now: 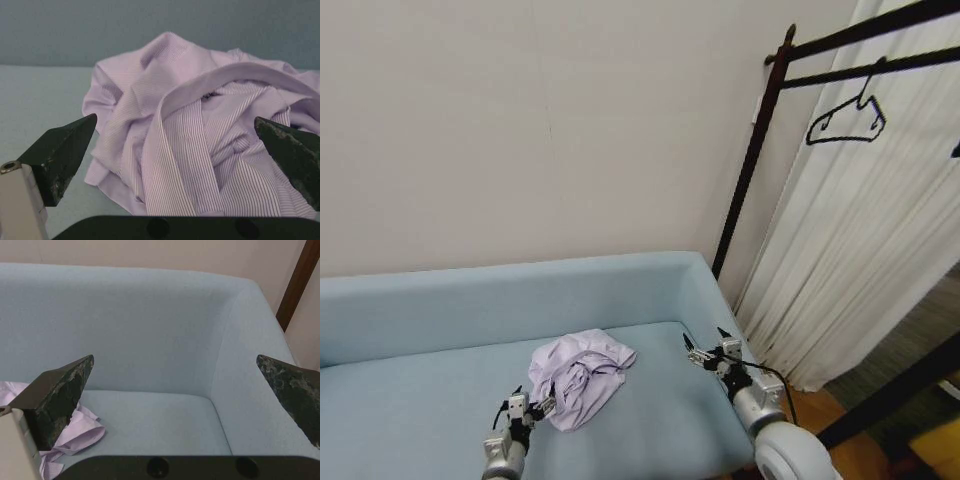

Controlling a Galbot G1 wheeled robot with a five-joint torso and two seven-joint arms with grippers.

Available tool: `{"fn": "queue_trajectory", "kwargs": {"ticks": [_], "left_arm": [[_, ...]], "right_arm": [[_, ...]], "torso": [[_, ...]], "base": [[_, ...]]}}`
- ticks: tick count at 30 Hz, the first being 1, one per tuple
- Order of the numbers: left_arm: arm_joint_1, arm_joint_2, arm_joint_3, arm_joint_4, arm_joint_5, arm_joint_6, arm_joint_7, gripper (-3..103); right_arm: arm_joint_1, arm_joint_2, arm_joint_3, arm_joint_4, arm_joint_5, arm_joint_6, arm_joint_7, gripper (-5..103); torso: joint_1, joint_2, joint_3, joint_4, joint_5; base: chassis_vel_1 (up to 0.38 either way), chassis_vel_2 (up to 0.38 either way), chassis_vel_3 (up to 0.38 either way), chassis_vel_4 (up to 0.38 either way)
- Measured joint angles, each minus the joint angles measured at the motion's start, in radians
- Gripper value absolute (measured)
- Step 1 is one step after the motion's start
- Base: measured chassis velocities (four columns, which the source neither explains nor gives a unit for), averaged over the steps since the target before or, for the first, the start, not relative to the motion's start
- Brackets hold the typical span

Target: Pick up the clothes from the sofa and hang them on the clothes hanger.

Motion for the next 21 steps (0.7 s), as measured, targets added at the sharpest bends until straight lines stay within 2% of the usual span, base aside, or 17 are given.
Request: {"fn": "queue_trajectory", "kwargs": {"ticks": [3,8,21], "left_arm": [[-0.024,-0.009,0.03,0.04,0.0,0.023,-0.043,100],[-0.04,-0.02,0.038,0.082,-0.001,0.043,-0.074,100],[-0.071,-0.027,0.031,0.149,0.0,0.047,-0.075,100]], "right_arm": [[-0.001,-0.008,-0.001,-0.005,0.002,0.0,0.0,100],[-0.009,-0.005,-0.002,-0.004,0.002,0.0,0.002,100],[-0.022,0.0,-0.001,-0.004,-0.003,0.002,0.002,100]], "torso": [[0.0,0.0,0.0,0.0,0.0001],[0.0,0.0,0.0,0.0001,0.0001],[0.0,0.0,0.0,0.0,0.0]], "base": [[0.0,0.0,0.0,0.0],[0.0,0.0,0.0,0.0],[0.0,0.0,0.0,0.0]]}}
